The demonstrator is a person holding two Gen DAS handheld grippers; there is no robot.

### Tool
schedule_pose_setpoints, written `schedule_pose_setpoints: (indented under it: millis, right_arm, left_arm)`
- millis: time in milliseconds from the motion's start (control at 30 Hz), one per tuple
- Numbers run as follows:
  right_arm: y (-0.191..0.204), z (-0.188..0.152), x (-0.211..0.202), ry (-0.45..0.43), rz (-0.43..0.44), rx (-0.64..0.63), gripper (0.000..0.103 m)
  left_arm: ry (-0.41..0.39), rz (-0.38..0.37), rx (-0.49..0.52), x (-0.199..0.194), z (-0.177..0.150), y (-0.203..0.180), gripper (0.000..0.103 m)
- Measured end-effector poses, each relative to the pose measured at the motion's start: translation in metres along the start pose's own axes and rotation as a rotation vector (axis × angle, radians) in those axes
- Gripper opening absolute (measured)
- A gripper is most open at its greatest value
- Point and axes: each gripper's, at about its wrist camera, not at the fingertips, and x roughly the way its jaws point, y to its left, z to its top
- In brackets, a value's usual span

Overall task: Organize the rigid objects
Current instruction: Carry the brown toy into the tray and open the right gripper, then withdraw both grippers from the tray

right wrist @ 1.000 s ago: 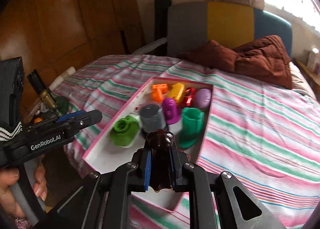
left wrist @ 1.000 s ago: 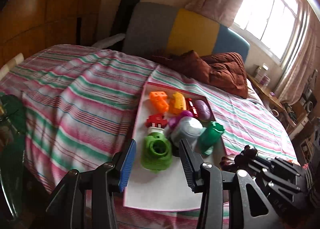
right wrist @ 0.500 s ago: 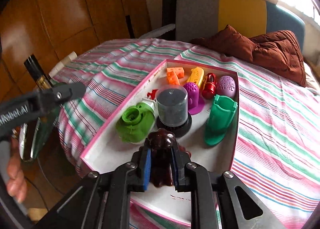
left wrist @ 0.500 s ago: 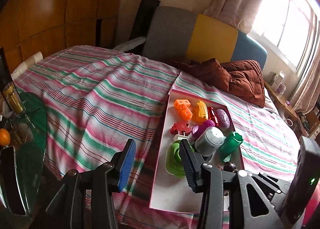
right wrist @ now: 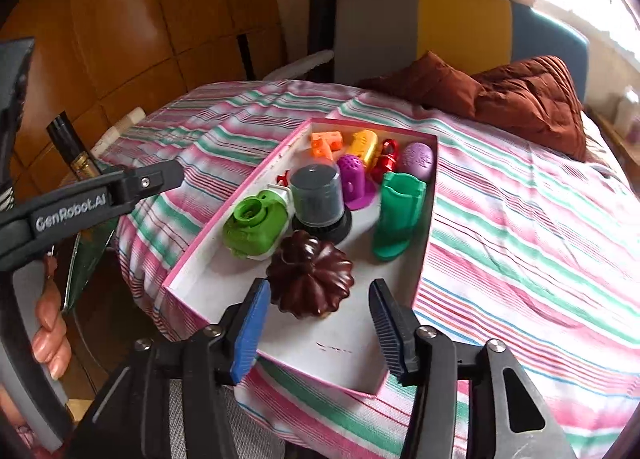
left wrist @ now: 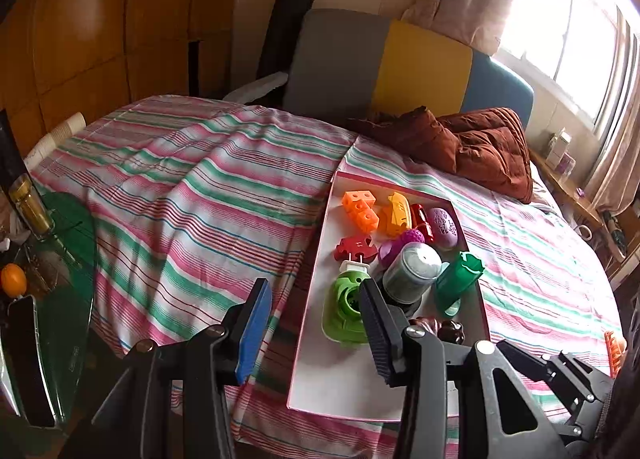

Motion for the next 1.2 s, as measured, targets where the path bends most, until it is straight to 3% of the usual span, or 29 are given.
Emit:
schedule_pose_setpoints:
  millis: [333,567,700,867,1200]
  right_arm:
    - [-0.001,0.014,-0.014,0.003,-0.082,0.068,0.081]
    - [0.0,0.027,-0.019,-0.024,-0.126,0.102,0.093]
    - [-0.001,0.031,-0.019,-0.034,-0.145,0.116,0.096]
    - [-0.006,0.037,-0.018,-0.045,-0.171,0.147,0.096]
    - [-0.015,0.04,-0.015,-0.055,-0.201,0.178,0.096]
  left_arm:
    - [-0.086,0.052,0.028,-0.02,0.002,-0.004,0.046]
    - [-0.054,0.077,0.054,-0.02,0.001,-0.007,0.046]
    - [0.009,0.104,0.078,-0.015,0.005,-0.009,0.046]
    - [-0.01,0.102,0.058,-0.019,0.0,-0.005,0.046]
    - [0.026,0.065,0.128,-0.02,-0.006,-0.019,0.046]
